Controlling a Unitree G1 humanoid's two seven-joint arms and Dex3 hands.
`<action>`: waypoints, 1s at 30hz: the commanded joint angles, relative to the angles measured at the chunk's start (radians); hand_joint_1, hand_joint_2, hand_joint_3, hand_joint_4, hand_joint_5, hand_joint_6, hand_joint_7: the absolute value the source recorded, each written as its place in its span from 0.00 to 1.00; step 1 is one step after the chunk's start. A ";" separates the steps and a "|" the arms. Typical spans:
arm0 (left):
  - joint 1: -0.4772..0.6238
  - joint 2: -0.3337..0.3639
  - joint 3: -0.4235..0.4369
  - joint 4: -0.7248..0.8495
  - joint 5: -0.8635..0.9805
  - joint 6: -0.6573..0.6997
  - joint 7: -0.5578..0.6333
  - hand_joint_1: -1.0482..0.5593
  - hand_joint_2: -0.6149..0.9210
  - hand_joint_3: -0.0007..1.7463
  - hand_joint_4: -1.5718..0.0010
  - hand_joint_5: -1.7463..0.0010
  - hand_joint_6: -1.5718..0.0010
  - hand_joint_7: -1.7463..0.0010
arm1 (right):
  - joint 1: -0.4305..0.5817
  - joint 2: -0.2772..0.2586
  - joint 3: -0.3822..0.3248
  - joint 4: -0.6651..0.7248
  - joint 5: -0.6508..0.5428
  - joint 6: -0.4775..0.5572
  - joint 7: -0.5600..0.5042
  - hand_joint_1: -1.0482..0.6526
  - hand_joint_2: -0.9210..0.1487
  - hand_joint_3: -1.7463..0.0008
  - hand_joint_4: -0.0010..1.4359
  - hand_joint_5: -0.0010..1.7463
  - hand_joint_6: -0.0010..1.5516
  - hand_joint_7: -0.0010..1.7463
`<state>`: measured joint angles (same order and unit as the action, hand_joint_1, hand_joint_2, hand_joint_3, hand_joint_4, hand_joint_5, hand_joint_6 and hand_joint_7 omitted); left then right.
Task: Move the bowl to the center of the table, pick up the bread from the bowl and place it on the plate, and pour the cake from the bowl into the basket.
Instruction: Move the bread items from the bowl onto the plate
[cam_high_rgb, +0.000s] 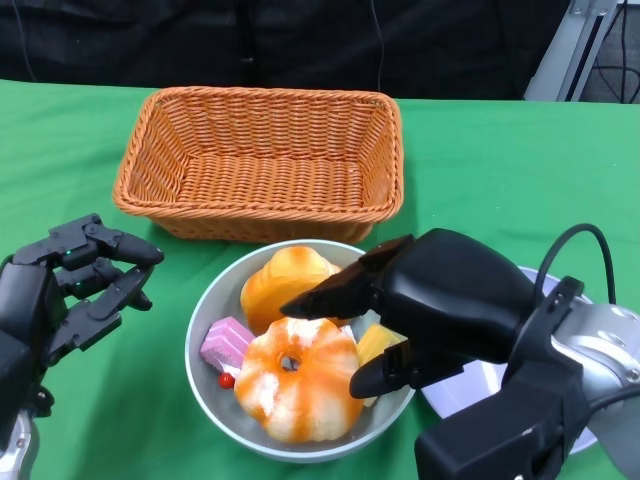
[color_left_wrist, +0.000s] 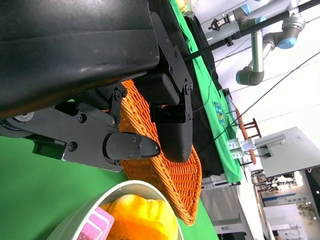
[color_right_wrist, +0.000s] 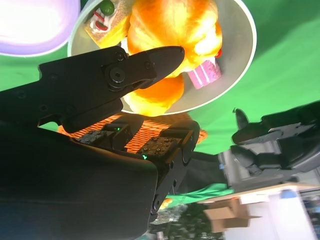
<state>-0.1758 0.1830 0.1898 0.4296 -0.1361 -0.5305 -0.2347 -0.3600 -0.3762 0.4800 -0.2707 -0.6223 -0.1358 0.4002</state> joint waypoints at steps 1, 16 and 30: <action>-0.005 0.003 0.005 0.002 0.002 -0.005 0.015 0.57 0.99 0.19 0.50 0.16 0.47 0.43 | -0.049 -0.028 -0.008 0.075 0.038 -0.101 0.013 0.21 0.01 1.00 0.33 0.01 0.36 0.00; 0.007 0.001 0.003 -0.017 -0.007 0.008 0.018 0.58 1.00 0.18 0.50 0.16 0.47 0.43 | -0.164 -0.067 -0.011 0.318 0.165 -0.403 0.104 0.21 0.01 1.00 0.31 0.00 0.41 0.01; 0.019 0.004 0.004 -0.033 0.001 0.007 0.025 0.61 1.00 0.19 0.50 0.14 0.47 0.41 | -0.162 -0.023 0.030 0.397 -0.110 -0.507 -0.068 0.21 0.06 1.00 0.33 0.01 0.43 0.01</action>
<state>-0.1717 0.1796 0.1855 0.4094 -0.1350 -0.5201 -0.2167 -0.5166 -0.4016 0.5013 0.1167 -0.7056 -0.6341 0.3637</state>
